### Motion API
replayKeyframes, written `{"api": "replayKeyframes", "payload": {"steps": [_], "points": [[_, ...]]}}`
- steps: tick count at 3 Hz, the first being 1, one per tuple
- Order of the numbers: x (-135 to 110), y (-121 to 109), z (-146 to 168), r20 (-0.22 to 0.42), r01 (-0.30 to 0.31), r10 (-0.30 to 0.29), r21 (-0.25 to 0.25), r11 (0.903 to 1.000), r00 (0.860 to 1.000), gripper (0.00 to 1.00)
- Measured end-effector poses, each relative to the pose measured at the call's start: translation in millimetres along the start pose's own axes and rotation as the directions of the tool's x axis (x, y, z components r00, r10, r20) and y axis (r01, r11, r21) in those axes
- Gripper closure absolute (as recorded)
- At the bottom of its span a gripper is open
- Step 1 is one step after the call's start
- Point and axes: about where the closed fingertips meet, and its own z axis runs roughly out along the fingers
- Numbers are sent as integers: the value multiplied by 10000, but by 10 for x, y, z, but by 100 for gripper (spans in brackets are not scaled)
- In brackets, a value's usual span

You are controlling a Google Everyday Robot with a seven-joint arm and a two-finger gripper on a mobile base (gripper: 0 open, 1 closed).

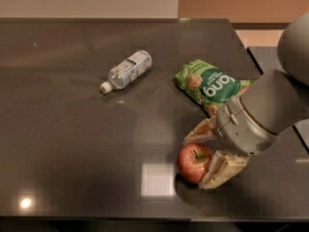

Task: Move apple near blue plastic bottle

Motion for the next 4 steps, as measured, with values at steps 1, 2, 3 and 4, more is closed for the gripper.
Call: {"api": "replayKeyframes", "payload": {"steps": [1, 2, 3, 4], "points": [[-194, -255, -90, 95, -306, 302, 438, 9986, 9995, 91], [-396, -607, -148, 198, -752, 737, 901, 9931, 9971, 100], [-544, -1036, -159, 389, -1300, 1260, 1280, 9832, 9913, 100], [-572, -1505, -130, 564, -1821, 1750, 1653, 9693, 9829, 100]]}}
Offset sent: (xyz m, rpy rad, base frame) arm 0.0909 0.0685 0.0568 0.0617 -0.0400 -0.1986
